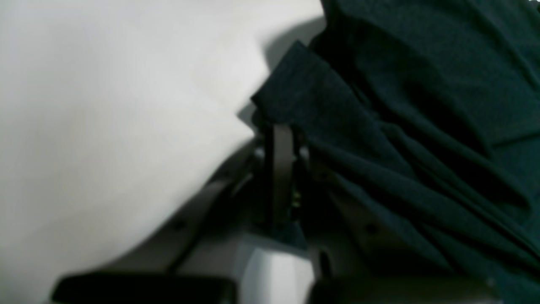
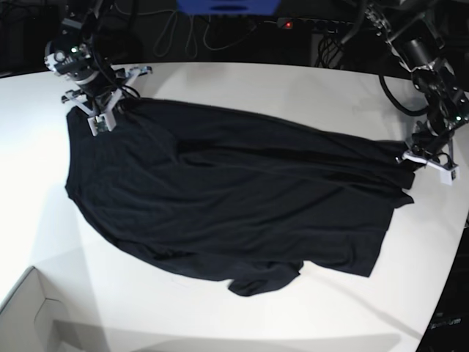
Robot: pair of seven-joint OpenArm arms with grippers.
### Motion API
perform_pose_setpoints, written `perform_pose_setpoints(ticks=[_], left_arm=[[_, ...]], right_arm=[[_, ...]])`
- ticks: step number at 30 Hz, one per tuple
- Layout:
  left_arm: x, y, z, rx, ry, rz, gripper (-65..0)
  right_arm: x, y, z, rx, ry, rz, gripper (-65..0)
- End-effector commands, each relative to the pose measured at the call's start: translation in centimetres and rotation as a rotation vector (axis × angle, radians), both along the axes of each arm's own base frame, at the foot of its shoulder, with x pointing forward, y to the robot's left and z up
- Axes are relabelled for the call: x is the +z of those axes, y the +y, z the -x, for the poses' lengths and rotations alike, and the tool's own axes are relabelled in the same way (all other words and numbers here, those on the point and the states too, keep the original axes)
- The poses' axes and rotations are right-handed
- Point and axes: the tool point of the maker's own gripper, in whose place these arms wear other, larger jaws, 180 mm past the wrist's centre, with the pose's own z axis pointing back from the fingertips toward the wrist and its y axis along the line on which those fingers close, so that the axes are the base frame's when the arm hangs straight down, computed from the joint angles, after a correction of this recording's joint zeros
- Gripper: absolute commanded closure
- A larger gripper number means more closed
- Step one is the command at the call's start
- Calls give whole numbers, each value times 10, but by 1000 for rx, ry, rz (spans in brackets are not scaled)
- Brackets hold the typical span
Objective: Layout the t-shirt on the table in an organized manner, then fold the t-shirt properly
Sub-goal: 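Pull both grippers back toward the robot, dragging the shirt edge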
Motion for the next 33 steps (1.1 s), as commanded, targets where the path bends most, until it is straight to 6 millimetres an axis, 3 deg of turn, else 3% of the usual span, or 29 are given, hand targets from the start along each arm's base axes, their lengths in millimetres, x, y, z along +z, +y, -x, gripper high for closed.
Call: perform_pose_setpoints(ticks=[1, 10, 15, 25, 33], left_arm=[[7, 10, -2, 2, 2, -29, 0], [13, 11, -8, 3, -14, -30, 0], [13, 11, -8, 3, -14, -30, 0], [13, 11, -9, 2, -14, -31, 0], [17, 19, -8, 6, -13, -48, 0]], right_arm=[[9, -2, -8, 3, -42, 0, 0], [29, -22, -35, 28, -108, 69, 0], [38, -24, -49, 33, -144, 77, 0], [45, 16, -74, 193, -180, 66, 0], [34, 7, -90, 185, -156, 63, 0]])
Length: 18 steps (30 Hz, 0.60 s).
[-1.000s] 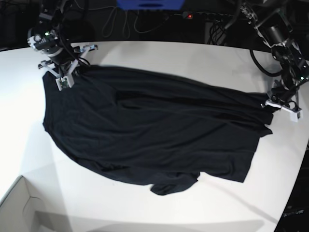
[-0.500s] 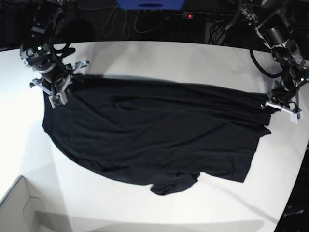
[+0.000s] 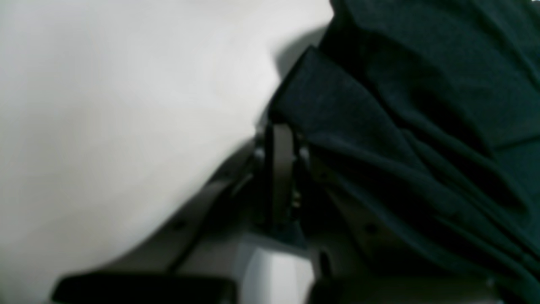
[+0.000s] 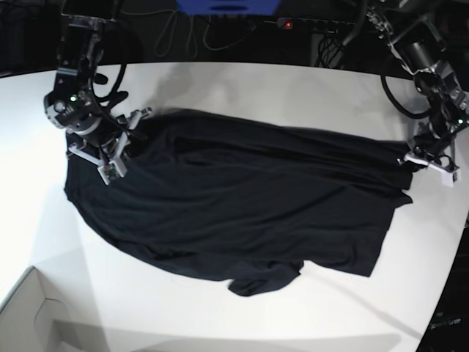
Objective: Layout the t-shirt on the table in an organized manner, then fold the t-shirt properly
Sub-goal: 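Pull both grippers back toward the robot, dragging the shirt edge, then spread the held edge apart, moving the right gripper away from the left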
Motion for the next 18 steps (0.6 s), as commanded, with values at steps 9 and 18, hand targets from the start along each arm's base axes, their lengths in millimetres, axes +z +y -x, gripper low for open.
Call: perform_pose_setpoints(ticks=[9, 18], left_arm=[[16, 14, -7, 9, -31, -37, 0], [20, 15, -12, 10, -44, -37, 0]], right_arm=[[2, -20, -3, 8, -12, 41, 0], [4, -25, -5, 10, -16, 54, 0]])
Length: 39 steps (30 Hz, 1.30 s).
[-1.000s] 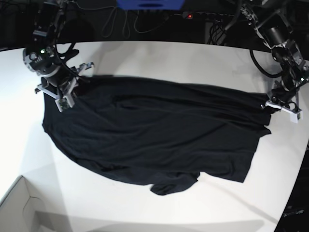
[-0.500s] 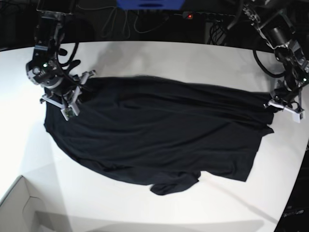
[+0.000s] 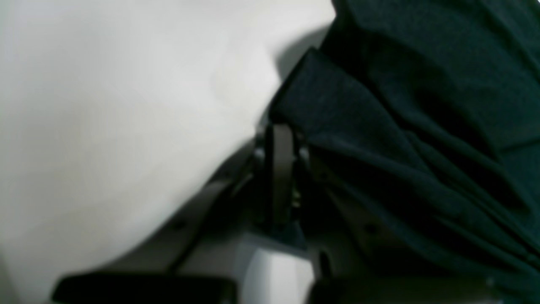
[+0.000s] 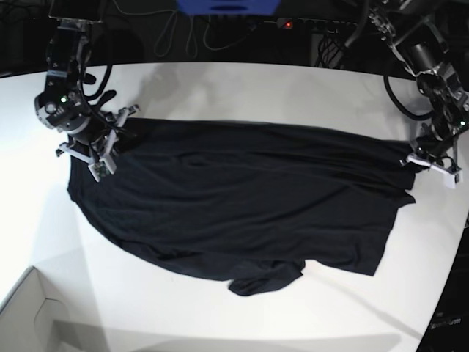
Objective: Layout the t-shirt on the table in an organized manner, then fold the t-shirt properly
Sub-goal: 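Spread the held edge apart, moving the right gripper away from the left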
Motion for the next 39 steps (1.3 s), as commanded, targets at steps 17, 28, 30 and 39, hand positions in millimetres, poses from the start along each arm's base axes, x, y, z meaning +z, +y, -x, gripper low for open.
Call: perform_pose_setpoints(ticks=[17, 28, 30, 39], left_arm=[[18, 11, -11, 11, -51, -26, 0], [18, 10, -11, 11, -51, -24, 0], [18, 10, -11, 11, -51, -24, 0], [16, 11, -11, 11, -48, -22, 0]], right_arm=[[32, -59, -2, -183, -105, 29, -296], [30, -51, 38, -170, -67, 57, -298], [20, -43, 40, -153, -40, 38, -298], [-2, -39, 38, -149, 13, 4, -297]])
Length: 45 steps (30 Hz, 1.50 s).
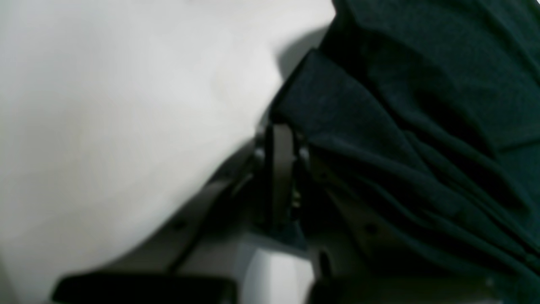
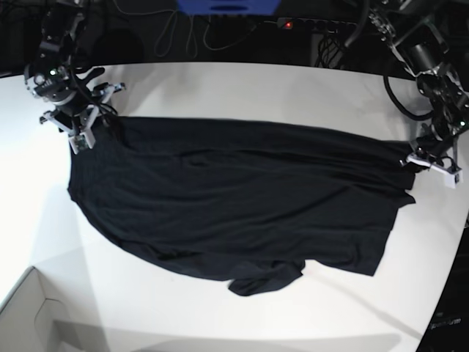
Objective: Layout the t-shirt on the table in an organized manner, then fold the t-shirt properly
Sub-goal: 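Spread the held edge apart, moving the right gripper away from the left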
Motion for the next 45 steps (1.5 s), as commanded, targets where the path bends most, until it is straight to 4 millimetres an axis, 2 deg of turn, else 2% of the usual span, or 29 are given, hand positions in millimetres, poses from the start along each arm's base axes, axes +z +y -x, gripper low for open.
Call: perform_pose_setpoints(ticks=[1, 4, 9, 10, 15, 20, 25, 30, 36, 40, 42, 45], left_arm=[[17, 11, -10, 10, -49, -24, 0], [17, 11, -10, 10, -49, -24, 0], [17, 11, -11, 10, -50, -24, 0], [18, 11, -11, 10, -51, -25, 0], [18, 12, -11, 10, -51, -27, 0], [23, 15, -15, 25, -95, -43, 0], [22, 15, -13, 26, -96, -43, 0], [22, 14, -13, 25, -95, -42, 0], [22, 13, -14, 25, -95, -39, 0], [22, 13, -14, 25, -95, -39, 0], [22, 13, -14, 25, -95, -39, 0], [21, 12, -14, 24, -95, -38, 0]], right_arm=[[10, -4, -12, 3, -47, 2, -295], [9, -7, -11, 4, -41, 8, -240], [11, -11, -12, 13, -42, 22, -18], [11, -11, -13, 14, -43, 24, 0], [16, -21, -14, 21, -49, 54, 0], [24, -27, -26, 22, -72, 71, 0], [28, -28, -32, 24, -87, 74, 0], [27, -29, -30, 26, -78, 80, 0], [28, -37, -26, 13, -73, 96, -173], [34, -62, -19, -113, -98, 83, -281], [39, -76, -12, -179, -114, 86, -318], [39, -79, -5, -213, -117, 80, -332]])
